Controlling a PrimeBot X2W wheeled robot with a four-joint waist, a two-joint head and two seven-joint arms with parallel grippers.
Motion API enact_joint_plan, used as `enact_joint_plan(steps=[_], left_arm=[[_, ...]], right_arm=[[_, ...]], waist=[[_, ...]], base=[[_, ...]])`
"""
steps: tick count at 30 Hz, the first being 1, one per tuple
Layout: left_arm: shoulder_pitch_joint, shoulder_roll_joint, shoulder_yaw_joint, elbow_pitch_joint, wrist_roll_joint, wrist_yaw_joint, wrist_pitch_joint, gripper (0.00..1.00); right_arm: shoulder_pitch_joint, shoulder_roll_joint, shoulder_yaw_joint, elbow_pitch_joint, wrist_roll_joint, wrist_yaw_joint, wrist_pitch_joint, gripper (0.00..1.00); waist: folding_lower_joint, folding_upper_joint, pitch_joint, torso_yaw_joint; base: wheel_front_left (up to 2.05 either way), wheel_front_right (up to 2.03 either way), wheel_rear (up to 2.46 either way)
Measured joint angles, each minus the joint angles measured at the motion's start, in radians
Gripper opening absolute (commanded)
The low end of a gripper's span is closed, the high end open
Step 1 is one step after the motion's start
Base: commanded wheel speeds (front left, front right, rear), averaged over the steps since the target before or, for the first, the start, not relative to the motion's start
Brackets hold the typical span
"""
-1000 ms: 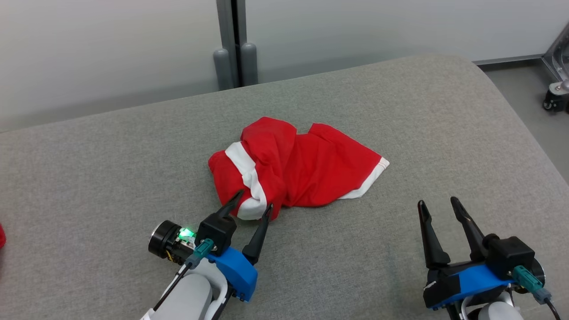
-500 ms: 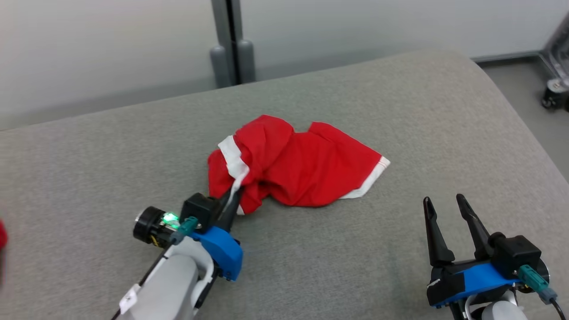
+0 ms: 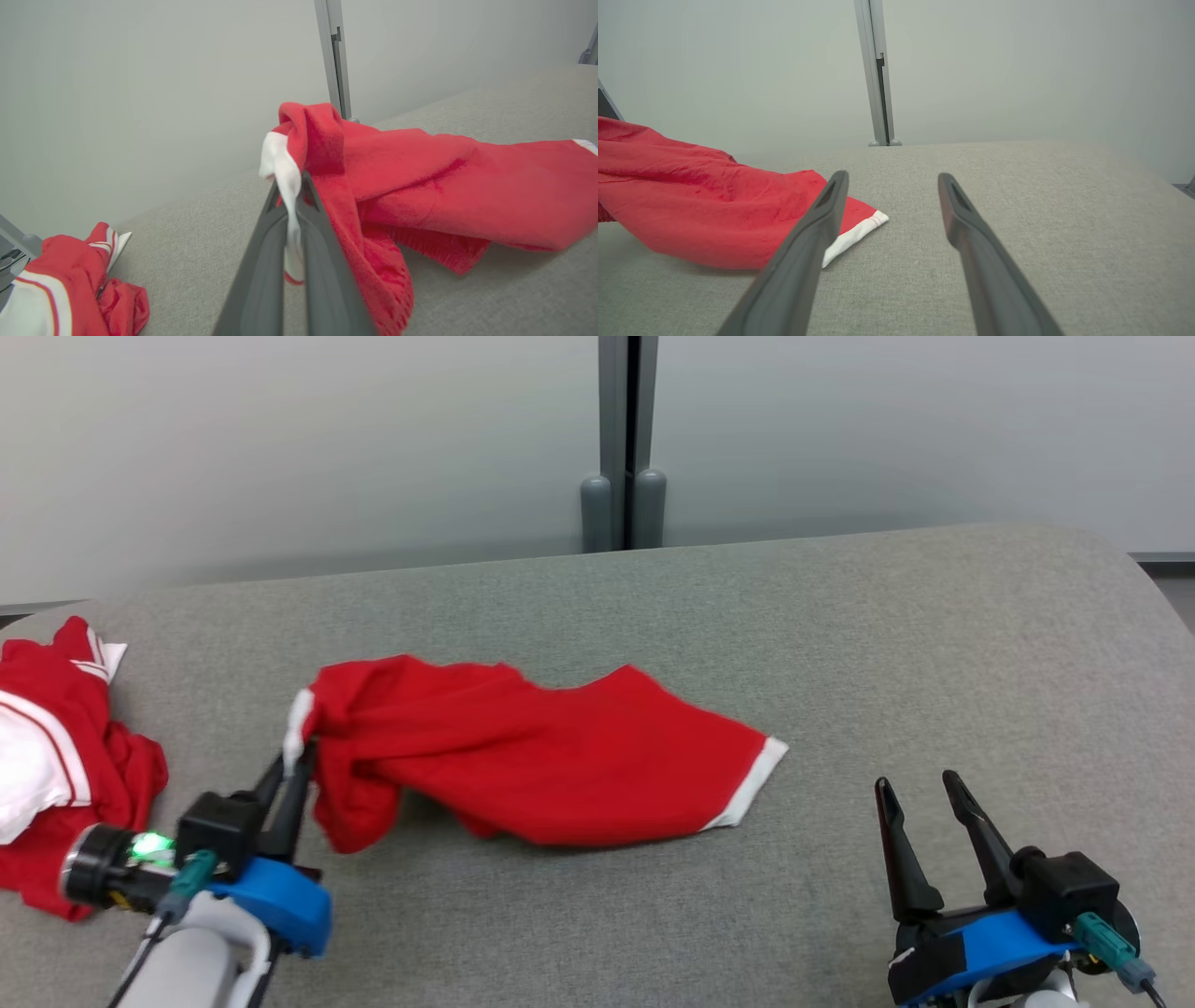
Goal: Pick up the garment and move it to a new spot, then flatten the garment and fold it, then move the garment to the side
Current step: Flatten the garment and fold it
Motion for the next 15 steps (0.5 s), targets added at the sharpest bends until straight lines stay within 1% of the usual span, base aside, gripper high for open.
enact_joint_plan(steps=[3, 5, 7, 10, 13, 15], left_arm=[[0.033, 0.048, 0.039, -0.033, -0.007, 0.019, 0.0, 0.0], [0.044, 0.057, 0.049, -0.058, -0.01, 0.028, 0.0, 0.0], [0.046, 0.053, 0.043, -0.089, -0.01, 0.03, 0.0, 0.0], [0.046, 0.023, -0.008, -0.134, 0.003, 0.011, 0.006, 0.0], [0.046, -0.033, -0.097, -0.165, 0.022, -0.017, 0.014, 0.0], [0.047, -0.073, -0.16, -0.162, 0.027, -0.034, 0.016, 0.0]], right_arm=[[0.007, 0.0, 0.002, 0.005, 0.002, 0.0, 0.0, 1.0], [0.007, 0.001, 0.005, 0.006, 0.002, 0.0, 0.0, 1.0], [0.007, 0.0, 0.008, 0.006, 0.002, 0.0, 0.0, 1.0], [0.007, 0.0, 0.015, 0.01, 0.002, 0.0, 0.0, 1.0], [0.006, 0.001, 0.023, 0.012, 0.002, 0.0, 0.0, 1.0], [0.006, 0.0, 0.021, 0.012, 0.002, 0.0, 0.0, 1.0]], waist=[[-0.0001, 0.0, -0.005, 0.016], [-0.0001, 0.0, -0.008, 0.021], [0.0, 0.0, -0.01, 0.022], [0.0, 0.0, -0.01, 0.019], [0.0, 0.0, -0.008, 0.006], [0.0, 0.0, -0.008, -0.004]], base=[[0.0, 0.0, 0.0], [0.0, 0.0, 0.0], [0.0, 0.0, 0.0], [0.0, 0.0, 0.0], [0.0, 0.0, 0.0], [0.0, 0.0, 0.0]])
